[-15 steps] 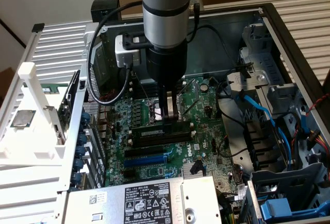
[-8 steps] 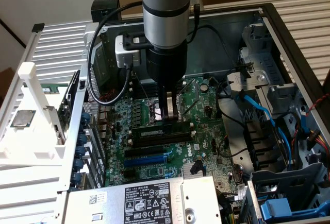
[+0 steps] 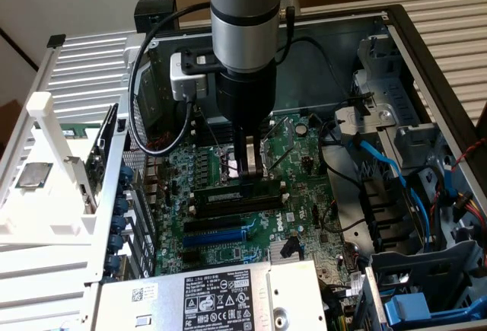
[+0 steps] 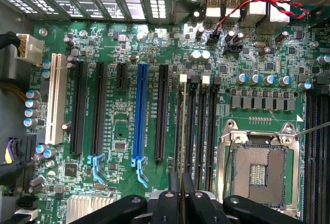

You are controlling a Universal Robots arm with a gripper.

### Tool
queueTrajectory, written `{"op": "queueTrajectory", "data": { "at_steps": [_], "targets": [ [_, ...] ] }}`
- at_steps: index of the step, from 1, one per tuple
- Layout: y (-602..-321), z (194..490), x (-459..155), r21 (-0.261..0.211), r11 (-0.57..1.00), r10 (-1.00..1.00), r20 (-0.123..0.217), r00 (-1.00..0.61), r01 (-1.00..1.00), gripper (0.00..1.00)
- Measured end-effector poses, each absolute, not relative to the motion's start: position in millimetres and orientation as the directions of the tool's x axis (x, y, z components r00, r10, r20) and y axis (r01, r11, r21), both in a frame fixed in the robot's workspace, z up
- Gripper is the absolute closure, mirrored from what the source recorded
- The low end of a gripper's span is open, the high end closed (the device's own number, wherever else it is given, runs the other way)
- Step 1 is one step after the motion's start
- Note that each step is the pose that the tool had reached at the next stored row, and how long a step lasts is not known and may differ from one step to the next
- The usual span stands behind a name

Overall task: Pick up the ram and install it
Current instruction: 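Insert the ram into the slot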

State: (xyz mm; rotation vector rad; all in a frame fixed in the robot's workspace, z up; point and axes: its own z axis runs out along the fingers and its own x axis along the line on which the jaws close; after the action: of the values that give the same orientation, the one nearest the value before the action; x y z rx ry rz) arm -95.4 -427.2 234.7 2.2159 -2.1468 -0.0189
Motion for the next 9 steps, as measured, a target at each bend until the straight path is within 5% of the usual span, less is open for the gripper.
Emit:
{"op": "queueTrajectory", "data": {
  "at_steps": [9],
  "targets": [
    [-427.2, 234.3, -95.4, 0.049, -0.02, -0.999, 0.03, 0.021, -0.999, 0.87]
  ]
}}
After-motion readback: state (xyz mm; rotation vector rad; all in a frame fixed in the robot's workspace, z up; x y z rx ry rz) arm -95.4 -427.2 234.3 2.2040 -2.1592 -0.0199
